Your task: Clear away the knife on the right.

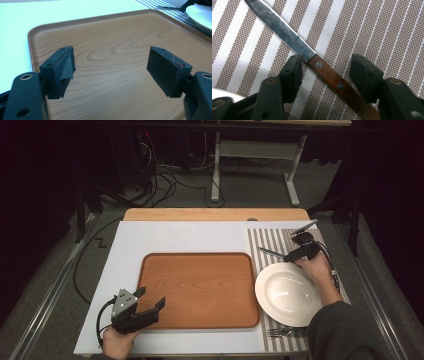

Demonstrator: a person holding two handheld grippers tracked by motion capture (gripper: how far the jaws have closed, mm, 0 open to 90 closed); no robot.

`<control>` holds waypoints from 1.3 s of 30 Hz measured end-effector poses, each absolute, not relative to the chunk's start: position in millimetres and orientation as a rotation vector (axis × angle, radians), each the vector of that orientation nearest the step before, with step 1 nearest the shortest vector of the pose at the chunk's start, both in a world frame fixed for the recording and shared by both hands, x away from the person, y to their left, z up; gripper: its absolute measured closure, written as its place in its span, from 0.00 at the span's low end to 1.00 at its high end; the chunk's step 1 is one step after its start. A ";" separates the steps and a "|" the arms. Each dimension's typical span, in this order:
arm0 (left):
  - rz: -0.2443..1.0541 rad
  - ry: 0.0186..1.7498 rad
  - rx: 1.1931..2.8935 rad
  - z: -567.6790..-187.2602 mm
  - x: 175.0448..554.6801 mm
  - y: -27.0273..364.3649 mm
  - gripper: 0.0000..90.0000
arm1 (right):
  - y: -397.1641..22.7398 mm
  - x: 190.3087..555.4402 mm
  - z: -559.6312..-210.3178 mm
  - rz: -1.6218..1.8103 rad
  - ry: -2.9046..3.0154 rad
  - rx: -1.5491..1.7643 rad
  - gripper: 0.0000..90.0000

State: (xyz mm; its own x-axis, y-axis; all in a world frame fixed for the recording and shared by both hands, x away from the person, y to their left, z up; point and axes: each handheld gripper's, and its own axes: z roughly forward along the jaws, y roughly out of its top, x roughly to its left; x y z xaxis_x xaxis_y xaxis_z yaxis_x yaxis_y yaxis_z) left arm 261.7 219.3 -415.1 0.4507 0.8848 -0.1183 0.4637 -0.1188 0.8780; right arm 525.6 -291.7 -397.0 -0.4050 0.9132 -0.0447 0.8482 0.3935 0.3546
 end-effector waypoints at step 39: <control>0.552 1.162 1.750 -415.2 262.0 219.0 0.26 | -298.5 509.4 -377.5 0.411 2.387 1.458 0.87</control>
State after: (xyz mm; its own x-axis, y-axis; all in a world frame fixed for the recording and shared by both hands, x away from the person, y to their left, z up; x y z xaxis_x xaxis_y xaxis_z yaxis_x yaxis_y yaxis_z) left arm 262.0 219.0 -415.2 0.4505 0.8846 -0.1205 0.4649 -0.1173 0.8775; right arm 509.4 -298.5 -377.5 -0.4322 0.8944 -0.1151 0.8045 0.4401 0.3988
